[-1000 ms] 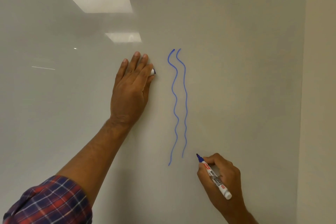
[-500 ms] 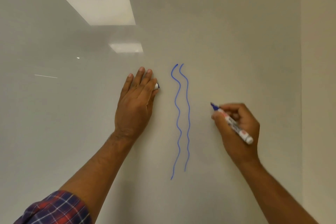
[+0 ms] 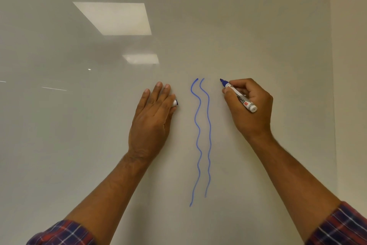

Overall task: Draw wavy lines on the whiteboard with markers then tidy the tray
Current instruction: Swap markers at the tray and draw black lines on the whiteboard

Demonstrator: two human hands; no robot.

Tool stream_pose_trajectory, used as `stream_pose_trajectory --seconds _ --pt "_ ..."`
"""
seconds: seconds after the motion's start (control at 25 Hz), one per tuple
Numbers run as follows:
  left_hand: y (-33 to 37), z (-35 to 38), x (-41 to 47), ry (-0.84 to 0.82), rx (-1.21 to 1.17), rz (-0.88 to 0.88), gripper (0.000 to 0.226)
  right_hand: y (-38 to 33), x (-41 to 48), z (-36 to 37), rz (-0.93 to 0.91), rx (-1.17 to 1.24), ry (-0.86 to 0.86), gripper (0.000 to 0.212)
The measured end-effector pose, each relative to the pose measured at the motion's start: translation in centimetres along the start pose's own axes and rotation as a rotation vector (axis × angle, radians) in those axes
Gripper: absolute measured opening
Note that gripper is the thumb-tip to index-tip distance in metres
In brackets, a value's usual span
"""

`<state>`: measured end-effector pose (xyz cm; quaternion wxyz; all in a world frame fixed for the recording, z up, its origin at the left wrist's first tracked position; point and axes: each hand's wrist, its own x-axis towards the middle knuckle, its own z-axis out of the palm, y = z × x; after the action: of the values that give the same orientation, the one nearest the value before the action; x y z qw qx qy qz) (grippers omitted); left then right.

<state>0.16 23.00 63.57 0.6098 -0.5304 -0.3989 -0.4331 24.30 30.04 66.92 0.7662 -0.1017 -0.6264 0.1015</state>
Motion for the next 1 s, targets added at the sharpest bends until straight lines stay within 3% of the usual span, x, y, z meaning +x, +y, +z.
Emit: stream_pose_trajectory --seconds 0.32,0.64,1.0 --pt "0.1 -0.3 0.0 -0.006 -0.007 -0.008 0.033 -0.4 -1.2 -0.1 -0.075 -0.016 -0.113 0.003" --pt "0.6 -0.7 0.1 -0.026 -0.029 -0.019 0.035 1.4 -9.5 -4.2 0.004 -0.084 -0.250 0.003" --pt "0.7 -2.0 -0.6 -0.141 -0.180 -0.074 0.025 4.9 -23.3 -7.4 0.148 -0.121 -0.431 0.030"
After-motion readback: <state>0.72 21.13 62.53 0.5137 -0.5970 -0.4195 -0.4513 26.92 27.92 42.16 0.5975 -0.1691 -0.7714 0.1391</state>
